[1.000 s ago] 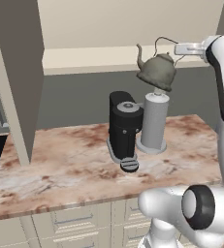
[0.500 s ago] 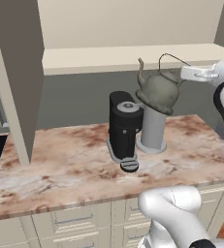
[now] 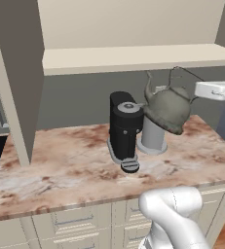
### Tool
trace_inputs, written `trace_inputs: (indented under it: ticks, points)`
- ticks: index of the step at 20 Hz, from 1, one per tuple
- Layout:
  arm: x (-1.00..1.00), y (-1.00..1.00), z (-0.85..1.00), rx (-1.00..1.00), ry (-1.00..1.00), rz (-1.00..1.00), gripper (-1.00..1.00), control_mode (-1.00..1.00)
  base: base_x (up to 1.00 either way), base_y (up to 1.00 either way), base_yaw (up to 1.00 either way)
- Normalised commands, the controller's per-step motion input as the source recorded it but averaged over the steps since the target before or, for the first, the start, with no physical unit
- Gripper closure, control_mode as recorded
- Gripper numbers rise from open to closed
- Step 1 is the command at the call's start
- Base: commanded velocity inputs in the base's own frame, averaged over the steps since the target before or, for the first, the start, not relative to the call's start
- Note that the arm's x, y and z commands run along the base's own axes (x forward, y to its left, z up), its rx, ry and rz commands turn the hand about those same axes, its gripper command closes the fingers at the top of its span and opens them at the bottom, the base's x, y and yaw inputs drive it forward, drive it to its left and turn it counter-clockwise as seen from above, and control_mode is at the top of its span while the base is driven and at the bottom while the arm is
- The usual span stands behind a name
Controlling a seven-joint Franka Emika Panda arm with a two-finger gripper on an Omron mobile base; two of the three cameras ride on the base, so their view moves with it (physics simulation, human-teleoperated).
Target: Open the cabinet, pick the kettle from the cabinet, and place it in the sink.
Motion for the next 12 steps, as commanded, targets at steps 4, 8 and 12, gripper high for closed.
trace_inputs:
  ticks: [4, 8, 12]
  points:
    - [-0.60, 0.00, 0.00, 0.00, 0.13, 0.00, 1.00, -1.00, 0.00, 0.00, 0.00]
    - [-0.54, 0.00, 0.00, 0.00, 0.17, 0.00, 1.00, -1.00, 0.00, 0.00, 0.00]
    - [-0.54, 0.00, 0.00, 0.00, 0.16, 0.00, 1.00, -1.00, 0.00, 0.00, 0.00]
